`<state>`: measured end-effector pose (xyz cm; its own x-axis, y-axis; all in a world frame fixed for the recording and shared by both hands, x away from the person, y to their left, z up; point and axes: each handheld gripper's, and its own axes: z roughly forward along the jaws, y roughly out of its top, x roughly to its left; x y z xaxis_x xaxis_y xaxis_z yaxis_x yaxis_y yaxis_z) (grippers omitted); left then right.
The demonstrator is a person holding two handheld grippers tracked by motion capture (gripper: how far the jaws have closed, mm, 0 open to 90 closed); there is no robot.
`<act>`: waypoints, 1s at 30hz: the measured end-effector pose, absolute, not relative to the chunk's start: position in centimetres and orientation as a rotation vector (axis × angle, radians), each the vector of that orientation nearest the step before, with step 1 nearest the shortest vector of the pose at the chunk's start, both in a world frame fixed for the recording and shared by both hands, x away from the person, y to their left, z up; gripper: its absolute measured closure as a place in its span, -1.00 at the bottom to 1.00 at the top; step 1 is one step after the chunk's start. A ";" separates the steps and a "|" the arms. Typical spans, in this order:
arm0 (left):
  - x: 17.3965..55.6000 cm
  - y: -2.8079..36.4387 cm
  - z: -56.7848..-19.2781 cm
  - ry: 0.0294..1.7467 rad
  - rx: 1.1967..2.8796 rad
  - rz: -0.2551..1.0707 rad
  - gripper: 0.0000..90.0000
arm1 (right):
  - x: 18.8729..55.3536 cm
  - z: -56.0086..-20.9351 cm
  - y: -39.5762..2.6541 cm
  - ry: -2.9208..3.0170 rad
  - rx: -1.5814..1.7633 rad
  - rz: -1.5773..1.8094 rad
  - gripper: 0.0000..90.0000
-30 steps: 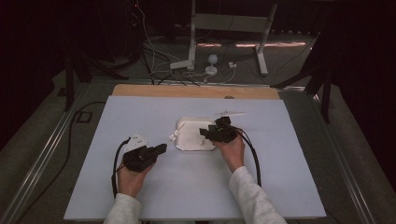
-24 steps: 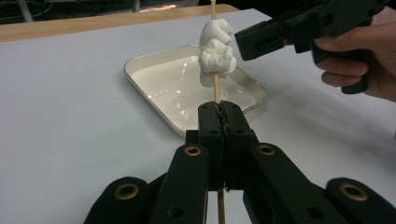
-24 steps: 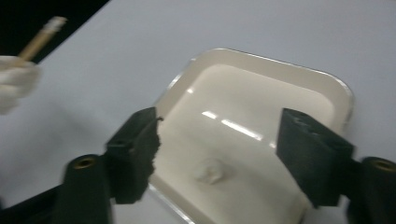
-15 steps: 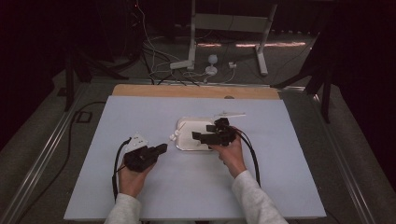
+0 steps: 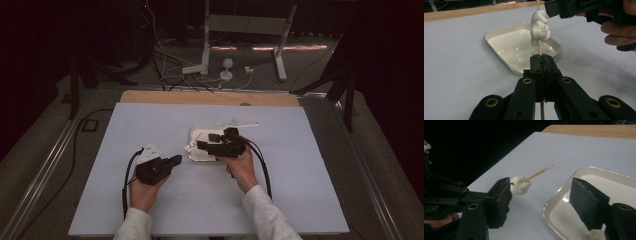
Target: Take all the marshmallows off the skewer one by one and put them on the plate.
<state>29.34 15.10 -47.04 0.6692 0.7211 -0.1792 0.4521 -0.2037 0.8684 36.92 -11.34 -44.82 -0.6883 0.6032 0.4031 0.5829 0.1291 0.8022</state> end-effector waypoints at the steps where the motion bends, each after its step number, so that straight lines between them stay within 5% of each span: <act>1: 29.3 15.1 -47.0 0.927 1.847 0.324 1.00 | 36.9 -44.8 -11.2 2.349 1.234 1.655 -0.22; 14: 29.2 14.5 -46.9 0.900 1.852 0.319 1.00 | 37.1 -45.1 -9.9 2.402 1.277 1.696 0.28; 30: 29.0 14.2 -47.1 0.868 1.848 0.323 1.00 | 37.7 -45.8 -10.0 2.488 1.485 1.806 0.56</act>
